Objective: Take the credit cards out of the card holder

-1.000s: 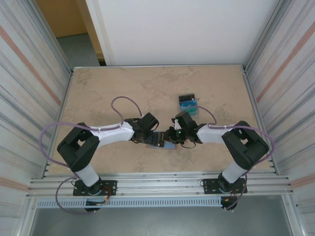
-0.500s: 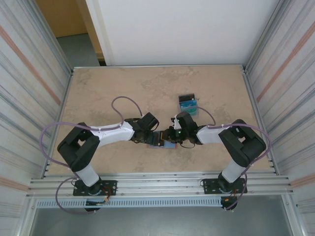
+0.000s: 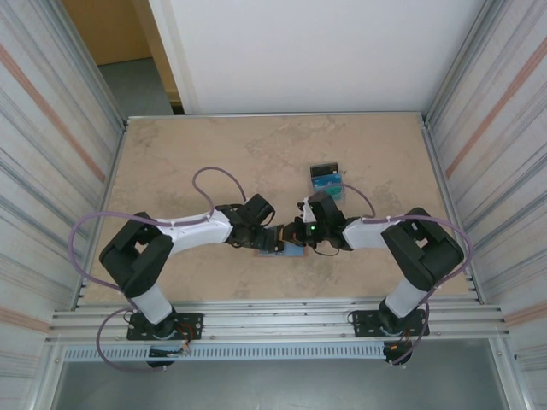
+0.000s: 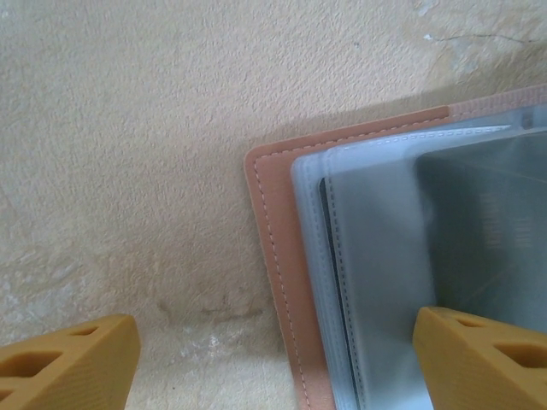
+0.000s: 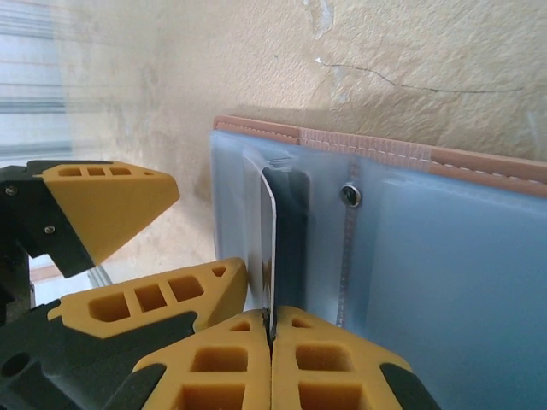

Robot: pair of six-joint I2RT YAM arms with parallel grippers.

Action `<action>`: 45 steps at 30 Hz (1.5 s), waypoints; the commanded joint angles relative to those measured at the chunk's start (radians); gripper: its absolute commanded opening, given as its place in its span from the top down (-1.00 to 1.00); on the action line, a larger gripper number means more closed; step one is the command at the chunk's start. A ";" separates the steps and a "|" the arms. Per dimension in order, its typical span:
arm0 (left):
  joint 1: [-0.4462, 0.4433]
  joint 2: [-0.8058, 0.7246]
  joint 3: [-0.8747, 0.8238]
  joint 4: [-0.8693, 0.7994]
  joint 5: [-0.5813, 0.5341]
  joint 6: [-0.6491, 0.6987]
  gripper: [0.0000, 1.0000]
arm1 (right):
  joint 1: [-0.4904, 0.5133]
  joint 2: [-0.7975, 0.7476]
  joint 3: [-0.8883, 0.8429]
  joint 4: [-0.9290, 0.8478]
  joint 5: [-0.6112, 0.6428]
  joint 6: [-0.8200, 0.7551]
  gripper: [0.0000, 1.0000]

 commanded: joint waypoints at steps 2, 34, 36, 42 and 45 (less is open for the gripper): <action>0.023 0.002 -0.024 -0.063 -0.034 0.039 -0.67 | -0.015 -0.072 0.006 -0.147 0.060 -0.066 1.00; 0.040 -0.453 -0.088 0.178 0.093 -0.057 -0.64 | -0.149 -0.481 0.104 -0.403 0.111 -0.238 1.00; 0.046 -0.481 -0.106 0.256 0.151 -0.048 -0.59 | -0.165 -0.503 0.094 -0.360 0.066 -0.213 1.00; 0.078 -0.498 -0.091 0.400 0.343 -0.047 -0.51 | -0.206 -0.555 0.064 -0.212 -0.051 -0.119 1.00; 0.091 -0.478 -0.093 0.473 0.451 -0.078 -0.51 | -0.206 -0.576 0.059 -0.169 -0.064 -0.088 1.00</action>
